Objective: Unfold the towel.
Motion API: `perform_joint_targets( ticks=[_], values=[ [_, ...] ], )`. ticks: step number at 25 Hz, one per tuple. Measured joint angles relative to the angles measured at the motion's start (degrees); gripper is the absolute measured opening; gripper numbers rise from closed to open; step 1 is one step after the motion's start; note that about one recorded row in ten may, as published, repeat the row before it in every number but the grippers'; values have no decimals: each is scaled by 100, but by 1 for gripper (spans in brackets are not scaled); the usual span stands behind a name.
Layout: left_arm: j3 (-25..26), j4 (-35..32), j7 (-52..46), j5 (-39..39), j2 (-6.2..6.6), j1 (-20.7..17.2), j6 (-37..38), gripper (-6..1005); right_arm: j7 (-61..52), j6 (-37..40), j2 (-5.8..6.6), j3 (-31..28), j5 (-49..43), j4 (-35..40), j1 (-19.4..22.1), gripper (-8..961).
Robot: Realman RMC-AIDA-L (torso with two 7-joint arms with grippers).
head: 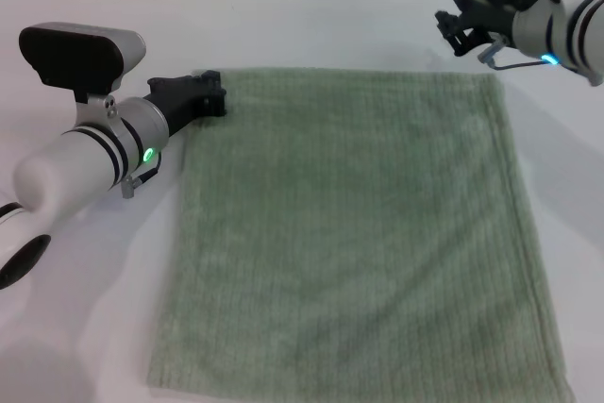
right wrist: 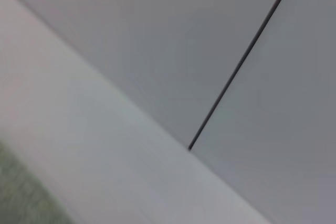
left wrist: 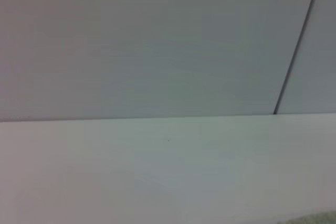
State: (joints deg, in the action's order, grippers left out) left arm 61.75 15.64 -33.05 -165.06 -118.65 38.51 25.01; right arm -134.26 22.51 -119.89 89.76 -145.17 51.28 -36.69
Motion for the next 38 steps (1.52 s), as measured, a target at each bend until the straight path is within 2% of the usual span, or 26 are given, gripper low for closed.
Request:
perform_joint_targets(
  ticks=[4, 9, 13, 17, 20, 21, 22, 23, 24, 25, 26, 27, 28, 30, 34, 35, 38],
  values=[
    [73, 1, 0, 0, 0, 0, 0, 14, -37, -1536, 0, 768, 478, -457, 131, 247],
    [203, -7, 0, 0, 0, -9, 38, 17, -277, -4014, 1, 2070, 1097, -1354, 164, 246],
    [249, -9, 6, 0, 3, -18, 65, 19, -1420, -5549, 1, 2670, 1254, -2139, 117, 247],
    [386, -10, 49, 0, 7, -78, 257, 21, -2359, -6205, 1, 2716, 1257, -2651, 118, 247],
    [386, -10, 49, 0, 7, -78, 257, 22, -2565, -6472, 1, 2734, 1259, -2829, 194, 246],
    [511, -28, 56, 0, 9, -141, 466, 23, -2573, -6558, 1, 2745, 1260, -2847, 240, 246],
    [990, -76, 185, -1, 15, -406, 1162, 23, -2581, -6644, 1, 2755, 1261, -2856, 293, 247],
    [1137, -77, 313, 0, 15, -510, 1438, 24, -2597, -6716, 1, 2762, 1262, -2859, 347, 247],
    [1137, -77, 313, 0, 15, -510, 1438, 24, -2640, -6793, 1, 2763, 1263, -2860, 392, 247],
    [1229, -78, 405, 0, 14, -585, 1637, 25, -2694, -6868, 1, 2765, 1263, -2862, 443, 248],
    [1367, -80, 687, 0, 5, -793, 2200, 25, -2759, -6949, 1, 2765, 1264, -2870, 489, 248],
    [1367, -80, 687, 0, 5, -793, 2200, 26, -2814, -7028, 1, 2767, 1264, -2876, 526, 248],
    [1424, -79, 1014, -1, 4, -1006, 2851, 26, -2864, -7112, 1, 2767, 1264, -2888, 565, 247],
    [1449, -80, 1119, 0, 5, -1056, 3001, 27, -2897, -7254, 1, 2768, 1264, -2894, 633, 246],
    [1757, -81, 1407, -1, 18, -1149, 3169, 147, -3020, -7356, 1, 2772, 1264, -2884, 699, 247],
    [1963, -87, 1436, -1, 44, -1169, 3161, 177, -3060, -7355, 1, 2772, 1264, -2885, 698, 247],
    [2075, -87, 1450, -4, 78, -1167, 3134, 264, -3210, -7327, 10, 2743, 1264, -2898, 672, 248]
  ],
)
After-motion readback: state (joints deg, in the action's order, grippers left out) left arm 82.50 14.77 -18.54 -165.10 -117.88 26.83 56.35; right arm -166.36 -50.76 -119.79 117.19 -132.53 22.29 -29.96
